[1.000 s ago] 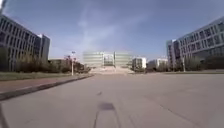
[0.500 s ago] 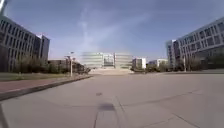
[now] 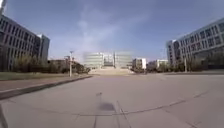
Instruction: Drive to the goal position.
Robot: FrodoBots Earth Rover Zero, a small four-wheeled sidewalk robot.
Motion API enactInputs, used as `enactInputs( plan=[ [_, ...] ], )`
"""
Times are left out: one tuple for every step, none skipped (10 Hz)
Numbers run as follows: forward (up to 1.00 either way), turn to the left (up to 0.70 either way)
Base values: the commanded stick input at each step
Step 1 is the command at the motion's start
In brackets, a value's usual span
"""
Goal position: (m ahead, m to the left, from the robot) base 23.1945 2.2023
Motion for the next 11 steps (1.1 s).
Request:
enactInputs(
  plan=[
    [0.70,0.00],
    [0.70,0.00],
    [0.70,0.00],
    [0.70,0.00],
    [0.70,0.00],
    [0.70,0.00],
    [0.70,0.00],
    [0.70,0.00],
    [0.70,0.00],
    [0.70,0.00],
    [0.70,0.00]
  ],
)
